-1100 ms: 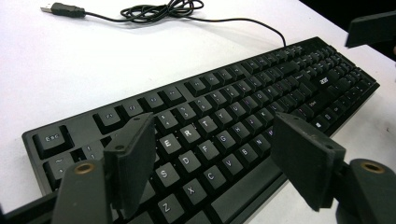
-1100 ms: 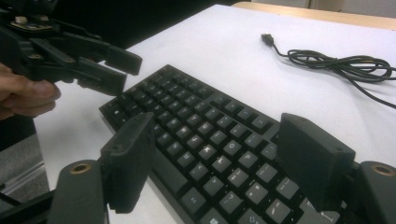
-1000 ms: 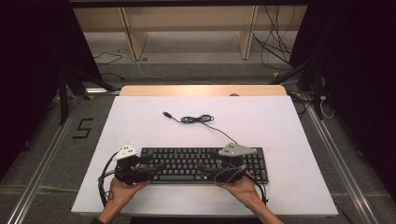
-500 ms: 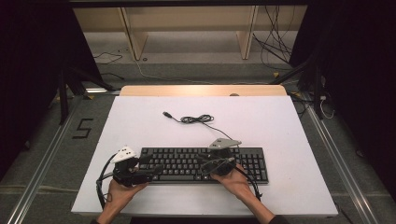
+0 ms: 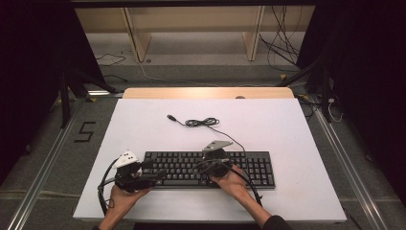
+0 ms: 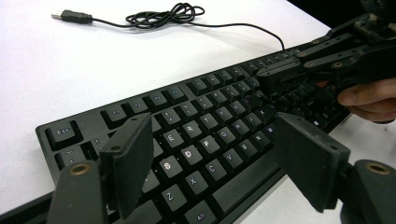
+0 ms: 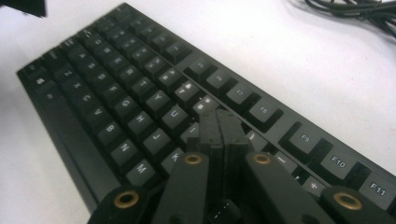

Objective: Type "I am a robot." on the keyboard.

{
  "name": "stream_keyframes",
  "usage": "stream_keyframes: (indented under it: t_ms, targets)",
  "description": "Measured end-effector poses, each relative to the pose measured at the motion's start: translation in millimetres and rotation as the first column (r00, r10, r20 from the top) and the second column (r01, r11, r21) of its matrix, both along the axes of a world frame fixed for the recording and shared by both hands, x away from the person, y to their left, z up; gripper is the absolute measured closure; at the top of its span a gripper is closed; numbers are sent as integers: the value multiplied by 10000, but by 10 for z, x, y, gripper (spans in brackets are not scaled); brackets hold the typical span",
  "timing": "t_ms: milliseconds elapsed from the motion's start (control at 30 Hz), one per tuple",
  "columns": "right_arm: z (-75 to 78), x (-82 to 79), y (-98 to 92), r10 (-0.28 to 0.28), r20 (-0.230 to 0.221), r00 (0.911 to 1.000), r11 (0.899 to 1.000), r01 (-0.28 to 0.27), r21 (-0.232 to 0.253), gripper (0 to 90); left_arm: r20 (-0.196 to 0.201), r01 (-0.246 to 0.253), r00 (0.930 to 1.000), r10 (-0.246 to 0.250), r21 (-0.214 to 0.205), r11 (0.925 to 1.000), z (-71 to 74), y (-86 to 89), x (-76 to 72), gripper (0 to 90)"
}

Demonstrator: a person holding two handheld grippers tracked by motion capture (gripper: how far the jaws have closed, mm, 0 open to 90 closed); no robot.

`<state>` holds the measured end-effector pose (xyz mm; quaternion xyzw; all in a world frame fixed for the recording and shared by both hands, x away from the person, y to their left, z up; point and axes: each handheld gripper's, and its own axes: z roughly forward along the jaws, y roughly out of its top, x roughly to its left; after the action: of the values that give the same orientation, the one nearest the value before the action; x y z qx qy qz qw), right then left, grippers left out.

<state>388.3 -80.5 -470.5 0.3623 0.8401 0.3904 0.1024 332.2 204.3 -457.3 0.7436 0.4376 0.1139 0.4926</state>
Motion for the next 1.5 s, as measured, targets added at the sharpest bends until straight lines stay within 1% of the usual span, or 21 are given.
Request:
stream_keyframes:
  t_ms: [133,233,300,333,400,500,533,600,667,767,833,900,933,1000,1067,1100,1167,1300,1367,1433,1500]
  targets:
    - [-30,21,12,-99,-97,9999,9998,97,-190,900,24,-11,10000,11,-3,10000,2,0,-3,285]
    - [-36,25,15,-156,-75,9998,9996,154,-253,900,47,-13,10000,13,-34,10000,5,6,-3,285]
    - [-57,26,24,-152,-104,9998,9990,147,-426,900,55,-24,10000,24,-84,10000,6,7,-3,285]
    - [-72,23,23,-151,-10,9999,9993,150,-356,900,59,-20,10000,21,-89,10000,6,6,-4,285]
    - [-66,25,31,-147,-24,9999,9990,146,-423,900,84,-4,10000,5,-68,10000,7,7,-7,285]
    - [-64,21,32,-195,-51,9998,9990,193,-396,900,100,-33,9999,34,-61,10000,9,9,-8,285]
    - [-59,23,30,-185,-99,9998,9992,181,-353,900,116,-66,9999,67,-67,10000,11,14,-9,285]
    - [-34,17,17,-259,-14,9997,9994,259,-212,900,165,-94,9998,96,-110,9999,13,24,-6,285]
    - [9,13,-5,-253,79,9996,9995,251,167,900,185,-171,9997,174,-149,9997,13,35,-4,286]
    - [61,-13,-18,-155,180,9997,9983,144,567,900,184,-200,9996,204,-186,9996,12,47,1,286]
    - [78,-40,-16,-72,242,9997,9975,55,700,856,227,-209,9995,214,-189,9996,15,49,-2,286]
    - [96,-63,-24,27,270,9996,9952,-53,978,834,261,-198,9995,203,-198,9996,17,53,-4,286]
    - [108,-75,-28,68,340,9994,9941,-104,1076,808,261,-177,9995,182,-191,9997,18,56,-5,286]
    - [140,-103,-42,181,515,9985,9911,-247,1305,691,280,-217,9994,223,-206,9996,17,59,-4,286]
    - [170,-126,-57,264,600,9978,9887,-349,1456,659,293,-230,9993,236,-198,9995,17,64,-3,285]
    - [180,-136,-62,304,633,9975,9876,-398,1516,621,296,-239,9993,246,-234,9994,16,66,-2,285]
    - [190,-149,-62,327,622,9975,9873,-419,1530,514,297,-253,9992,260,-229,9994,17,72,0,285]
    - [194,-167,-58,457,583,9973,9867,-541,1531,382,349,-262,9990,269,-209,9994,20,81,0,285]
    - [208,-191,-57,522,679,9963,9857,-623,1566,312,377,-300,9988,308,-225,9993,20,89,1,285]
    - [226,-220,-64,495,720,9962,9839,-610,1679,270,391,-310,9987,320,-260,9992,21,98,2,285]
    - [244,-247,-81,504,826,9953,9810,-648,1827,250,409,-331,9986,342,-276,9991,23,106,2,284]
